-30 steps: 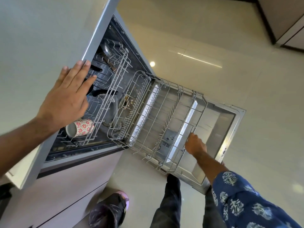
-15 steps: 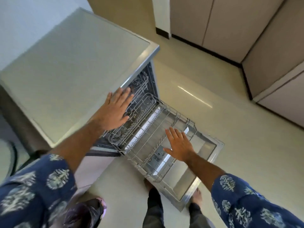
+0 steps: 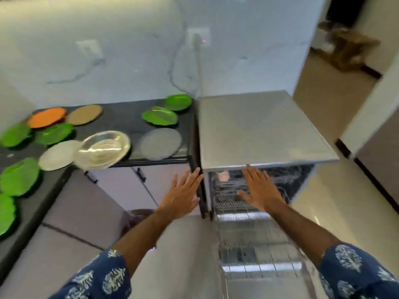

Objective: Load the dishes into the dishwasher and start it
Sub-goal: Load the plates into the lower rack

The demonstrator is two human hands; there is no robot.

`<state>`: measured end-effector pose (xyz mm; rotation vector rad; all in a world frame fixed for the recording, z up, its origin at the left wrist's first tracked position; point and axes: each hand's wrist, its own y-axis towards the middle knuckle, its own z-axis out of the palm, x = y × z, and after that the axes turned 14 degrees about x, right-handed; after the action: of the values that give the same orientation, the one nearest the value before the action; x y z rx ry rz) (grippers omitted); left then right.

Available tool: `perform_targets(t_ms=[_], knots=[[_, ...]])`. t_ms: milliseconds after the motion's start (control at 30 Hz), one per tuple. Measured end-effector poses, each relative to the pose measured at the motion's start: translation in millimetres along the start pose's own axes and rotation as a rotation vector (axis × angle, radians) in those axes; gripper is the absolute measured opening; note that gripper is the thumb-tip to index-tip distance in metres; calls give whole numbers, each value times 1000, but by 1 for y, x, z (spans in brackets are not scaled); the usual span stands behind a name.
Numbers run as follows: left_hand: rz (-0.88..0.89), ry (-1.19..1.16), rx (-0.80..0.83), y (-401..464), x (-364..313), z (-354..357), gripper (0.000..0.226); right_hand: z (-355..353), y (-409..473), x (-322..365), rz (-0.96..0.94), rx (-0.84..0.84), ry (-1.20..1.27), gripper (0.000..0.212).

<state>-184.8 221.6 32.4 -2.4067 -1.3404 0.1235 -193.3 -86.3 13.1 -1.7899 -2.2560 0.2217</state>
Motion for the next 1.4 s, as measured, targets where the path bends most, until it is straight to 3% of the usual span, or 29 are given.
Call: perform_targets(t_ms=[367, 633, 800, 967, 1133, 1267, 1400], knots=[[-469, -265, -130, -189, 191, 68, 72, -70, 116, 290, -433, -112, -147, 80], [-784, -454, -138, -354, 303, 137, 73, -56, 160, 536, -738, -52, -168, 73], [-886, -572, -216, -418, 341, 175, 67, -40, 161, 651, -886, 67, -132, 66], [-909, -688, -320, -424, 358, 193, 66, -17, 178, 721, -845, 292, -7, 58], [-898, -731, -340, -417, 385, 198, 66, 2, 224, 773, -665, 493, 249, 49], [-921, -773, -348, -409, 413, 201, 65, 17, 257, 805, -535, 592, 420, 65], [-988, -879, -413, -402, 445, 204, 63, 29, 286, 812, -457, 712, 504, 50]])
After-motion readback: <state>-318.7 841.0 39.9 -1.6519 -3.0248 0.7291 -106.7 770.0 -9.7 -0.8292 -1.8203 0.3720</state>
